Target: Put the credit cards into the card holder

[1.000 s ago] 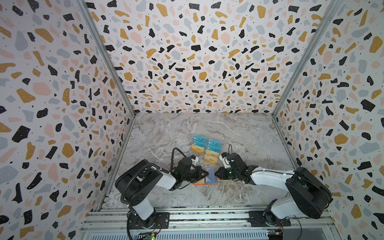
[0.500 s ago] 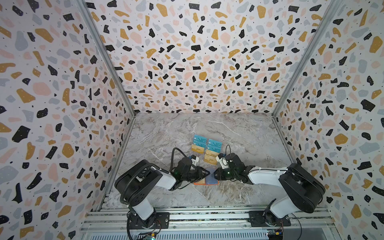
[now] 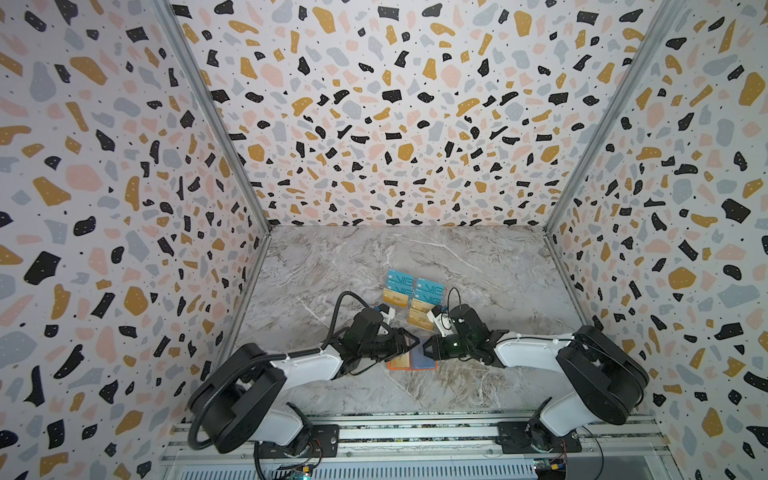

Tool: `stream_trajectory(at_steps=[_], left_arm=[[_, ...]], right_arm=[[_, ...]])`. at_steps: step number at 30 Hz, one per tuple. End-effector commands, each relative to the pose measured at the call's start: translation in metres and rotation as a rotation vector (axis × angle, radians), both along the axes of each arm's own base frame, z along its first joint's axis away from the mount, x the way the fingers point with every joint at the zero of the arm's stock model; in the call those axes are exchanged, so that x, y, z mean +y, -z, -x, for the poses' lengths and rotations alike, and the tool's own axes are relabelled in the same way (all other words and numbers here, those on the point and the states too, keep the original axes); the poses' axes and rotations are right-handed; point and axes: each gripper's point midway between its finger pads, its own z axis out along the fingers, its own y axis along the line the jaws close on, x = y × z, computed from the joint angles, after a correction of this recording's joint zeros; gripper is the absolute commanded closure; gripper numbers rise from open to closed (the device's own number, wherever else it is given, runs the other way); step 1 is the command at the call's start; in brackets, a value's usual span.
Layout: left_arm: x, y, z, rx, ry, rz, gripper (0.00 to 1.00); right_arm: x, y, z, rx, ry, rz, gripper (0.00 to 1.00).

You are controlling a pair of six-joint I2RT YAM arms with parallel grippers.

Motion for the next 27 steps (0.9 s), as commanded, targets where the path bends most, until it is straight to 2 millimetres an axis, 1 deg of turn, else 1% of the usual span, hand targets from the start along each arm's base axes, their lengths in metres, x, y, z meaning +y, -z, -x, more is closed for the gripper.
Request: stream_trajectory(at_steps=[1,4,6,11,17,21,24,27], left_arm=[[0.027,0.007,-0.001,-0.010,-0.056,-0.121,0.44],[0.035,0.000,-0.003,-0.033,-0.084,-0.128,0.51],[0.037,-0.002,-0.002,-0.035,-0.080,-0.133,0.56],[0.045,0.005,0.001,-0.006,-0.061,-0.232,0.63],[0.033,0.005,0.001,-0.012,-0.037,-0.198,0.67],[0.025,0.014,0.003,0.001,-0.017,-0.195,0.70],[0.022,0.020,0.000,0.006,-0.022,-0.190,0.75],[0.019,0.026,-0.001,0.014,-0.022,-0.180,0.76]], right_arm=[[0.019,-0.017,0.003,-0.036,-0.066,-0.056,0.85],[0.029,-0.017,0.005,-0.040,-0.084,-0.064,0.83],[0.034,-0.017,0.006,-0.039,-0.092,-0.072,0.83],[0.038,-0.003,0.004,-0.025,-0.086,-0.039,0.82],[0.044,-0.001,-0.002,-0.025,-0.062,-0.061,0.82],[0.049,0.005,0.002,-0.003,-0.064,-0.057,0.82],[0.050,0.007,0.004,0.005,-0.054,-0.050,0.82],[0.049,0.008,0.004,0.010,-0.043,-0.048,0.82]])
